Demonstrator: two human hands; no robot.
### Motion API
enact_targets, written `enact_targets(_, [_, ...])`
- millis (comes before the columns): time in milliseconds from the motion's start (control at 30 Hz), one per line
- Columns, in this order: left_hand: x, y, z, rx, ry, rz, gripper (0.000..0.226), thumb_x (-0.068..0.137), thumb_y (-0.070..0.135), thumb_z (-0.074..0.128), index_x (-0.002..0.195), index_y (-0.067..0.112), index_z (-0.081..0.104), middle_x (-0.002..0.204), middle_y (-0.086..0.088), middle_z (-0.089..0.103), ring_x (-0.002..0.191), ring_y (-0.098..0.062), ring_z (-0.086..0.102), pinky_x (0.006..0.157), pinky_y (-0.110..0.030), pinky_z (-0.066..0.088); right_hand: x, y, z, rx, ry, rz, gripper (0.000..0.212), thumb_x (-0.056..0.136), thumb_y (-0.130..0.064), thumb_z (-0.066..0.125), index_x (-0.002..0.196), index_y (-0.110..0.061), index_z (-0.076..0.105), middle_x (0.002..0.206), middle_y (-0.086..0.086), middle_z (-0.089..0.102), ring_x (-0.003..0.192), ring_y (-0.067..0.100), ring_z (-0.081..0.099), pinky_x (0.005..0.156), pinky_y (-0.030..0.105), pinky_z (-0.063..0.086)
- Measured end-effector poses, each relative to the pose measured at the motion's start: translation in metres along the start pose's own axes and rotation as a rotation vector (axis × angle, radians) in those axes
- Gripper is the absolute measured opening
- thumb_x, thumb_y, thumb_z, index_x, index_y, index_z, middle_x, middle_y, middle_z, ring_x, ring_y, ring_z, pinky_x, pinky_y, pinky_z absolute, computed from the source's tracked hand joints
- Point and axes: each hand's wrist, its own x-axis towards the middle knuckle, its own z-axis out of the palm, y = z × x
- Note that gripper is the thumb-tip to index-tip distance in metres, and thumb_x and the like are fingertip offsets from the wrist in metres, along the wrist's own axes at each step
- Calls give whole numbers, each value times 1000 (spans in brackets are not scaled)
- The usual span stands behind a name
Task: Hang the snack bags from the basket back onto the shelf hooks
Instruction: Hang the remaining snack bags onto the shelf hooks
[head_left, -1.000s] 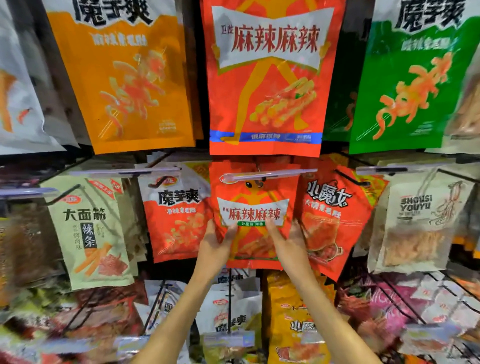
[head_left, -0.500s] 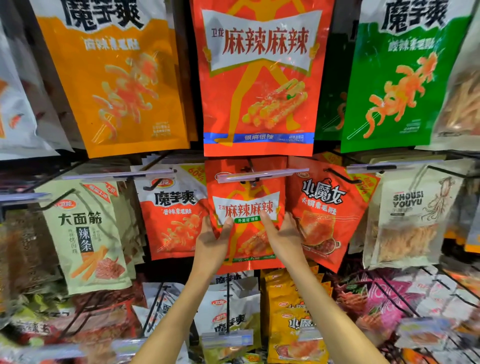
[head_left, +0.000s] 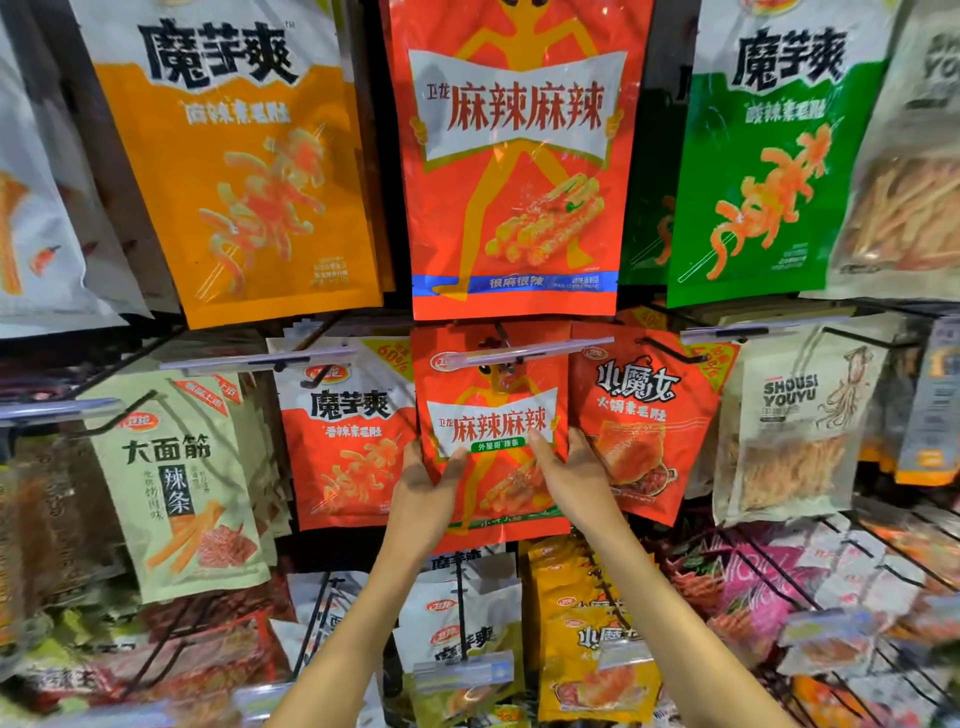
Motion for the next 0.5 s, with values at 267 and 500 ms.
enact_targets(267, [-13, 0, -26, 79, -147, 100, 54, 98, 42, 55, 147, 28, 36, 127, 15, 58, 115, -9, 57, 89, -27, 47, -21, -3, -10, 41, 39, 5, 80, 91, -63, 52, 153, -17, 30, 156, 4, 37, 142, 22, 37, 114, 40, 34])
enact_targets(500, [-28, -10, -58, 487, -264, 330, 54, 100, 43, 50, 146, 16, 41, 138, 4, 53, 129, -16, 49, 100, -30, 42, -59, -15, -25, -190, 19, -107, 57, 101, -37, 52, 149, -11, 36, 144, -6, 44, 135, 10, 39, 105, 22, 29])
